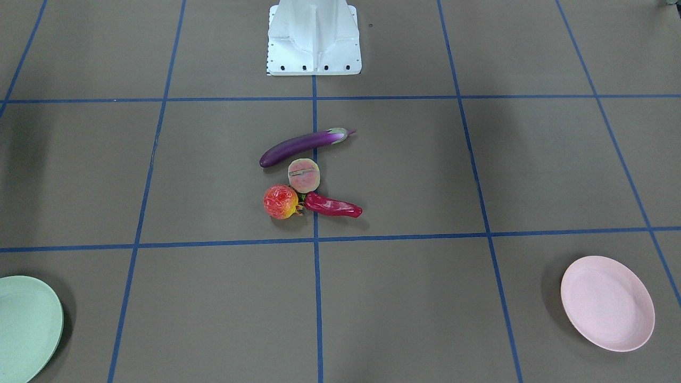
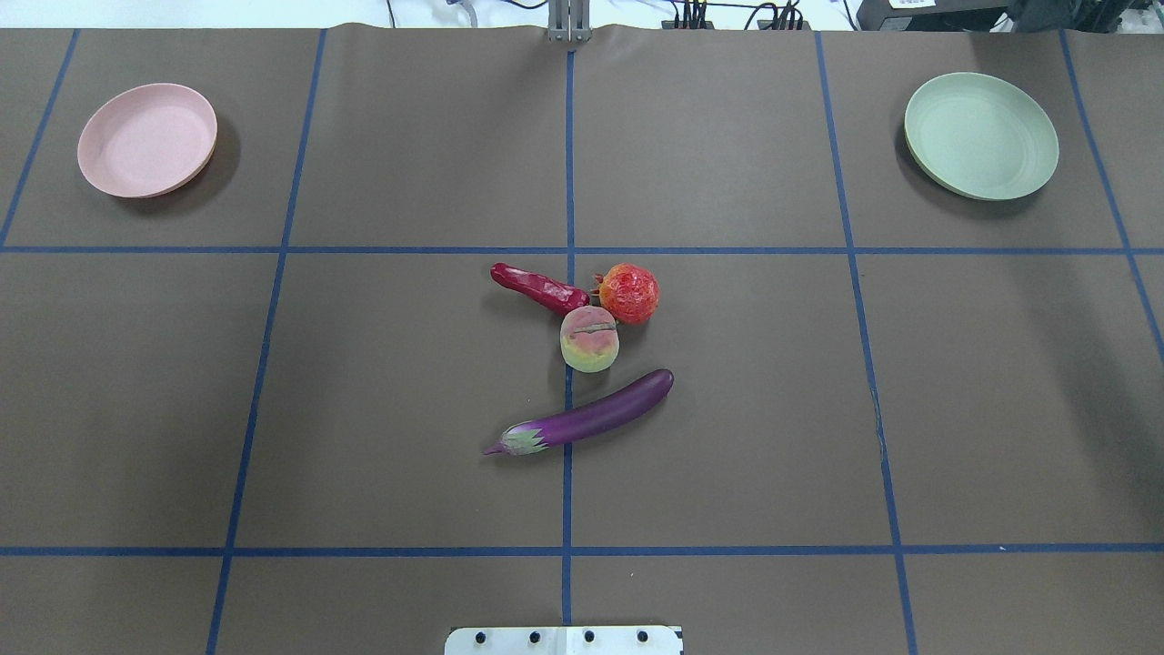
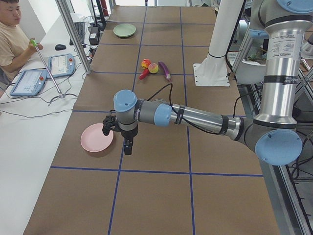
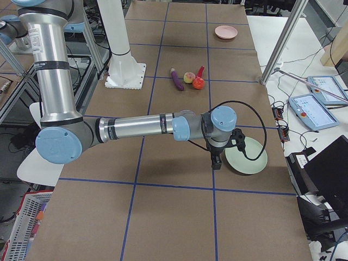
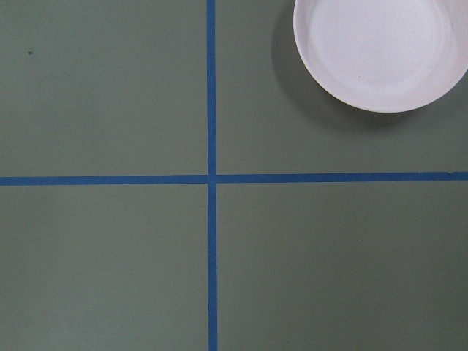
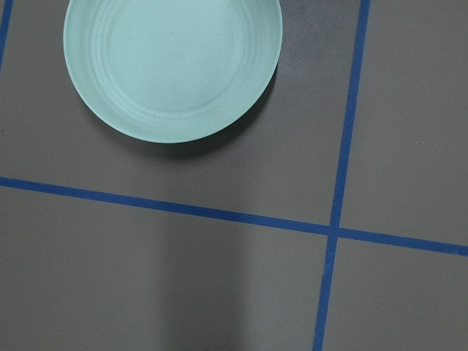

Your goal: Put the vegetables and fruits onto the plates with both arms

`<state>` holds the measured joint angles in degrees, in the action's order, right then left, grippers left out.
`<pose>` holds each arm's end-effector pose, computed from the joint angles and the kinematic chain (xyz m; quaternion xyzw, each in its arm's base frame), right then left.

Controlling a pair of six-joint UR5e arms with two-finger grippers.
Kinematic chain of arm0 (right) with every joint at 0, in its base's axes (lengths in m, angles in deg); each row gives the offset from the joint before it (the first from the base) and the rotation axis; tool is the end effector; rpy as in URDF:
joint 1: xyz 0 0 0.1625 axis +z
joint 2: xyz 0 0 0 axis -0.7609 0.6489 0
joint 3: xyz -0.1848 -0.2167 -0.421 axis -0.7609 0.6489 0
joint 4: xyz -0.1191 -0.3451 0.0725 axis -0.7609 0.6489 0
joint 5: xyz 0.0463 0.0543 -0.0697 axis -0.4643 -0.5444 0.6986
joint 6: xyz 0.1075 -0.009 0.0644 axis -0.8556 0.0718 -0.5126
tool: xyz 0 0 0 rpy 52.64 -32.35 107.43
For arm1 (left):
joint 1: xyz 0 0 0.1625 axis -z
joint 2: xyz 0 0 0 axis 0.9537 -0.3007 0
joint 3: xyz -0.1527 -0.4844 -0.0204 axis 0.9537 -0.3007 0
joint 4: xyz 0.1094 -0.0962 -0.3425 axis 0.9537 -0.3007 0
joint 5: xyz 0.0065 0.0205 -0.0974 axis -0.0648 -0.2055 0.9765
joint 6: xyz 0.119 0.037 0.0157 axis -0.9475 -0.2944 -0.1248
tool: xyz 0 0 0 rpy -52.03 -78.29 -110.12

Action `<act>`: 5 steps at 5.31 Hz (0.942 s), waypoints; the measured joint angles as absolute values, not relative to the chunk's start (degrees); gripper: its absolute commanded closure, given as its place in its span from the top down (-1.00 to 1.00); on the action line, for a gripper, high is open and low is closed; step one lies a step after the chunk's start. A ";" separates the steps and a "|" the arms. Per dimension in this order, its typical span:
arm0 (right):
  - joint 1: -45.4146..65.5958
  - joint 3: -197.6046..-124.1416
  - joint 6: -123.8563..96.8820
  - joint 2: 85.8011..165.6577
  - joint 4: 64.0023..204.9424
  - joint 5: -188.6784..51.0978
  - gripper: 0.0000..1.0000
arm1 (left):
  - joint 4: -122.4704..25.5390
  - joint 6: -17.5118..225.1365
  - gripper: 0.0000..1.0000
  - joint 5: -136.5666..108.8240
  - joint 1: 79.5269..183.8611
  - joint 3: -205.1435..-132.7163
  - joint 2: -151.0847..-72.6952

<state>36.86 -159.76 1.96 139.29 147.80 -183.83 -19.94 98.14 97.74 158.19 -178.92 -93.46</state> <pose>0.0076 -0.5149 0.6850 0.0501 -0.4085 -0.0499 0.9100 -0.0124 -0.4663 0.6709 0.0370 0.3731 -0.0068 0.9270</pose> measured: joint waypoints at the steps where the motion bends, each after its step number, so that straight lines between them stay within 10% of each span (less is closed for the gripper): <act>1: 36.86 -159.83 2.01 139.42 147.51 -184.71 1.00 | -20.36 97.99 1.00 97.72 158.09 -177.87 -93.94; 5: 36.86 -160.94 2.14 143.46 144.91 -186.94 1.00 | -21.25 98.01 1.00 98.48 157.85 -176.75 -94.33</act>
<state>36.86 -160.94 2.14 143.46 144.91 -186.94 -21.25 98.01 98.48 157.85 -176.75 -94.33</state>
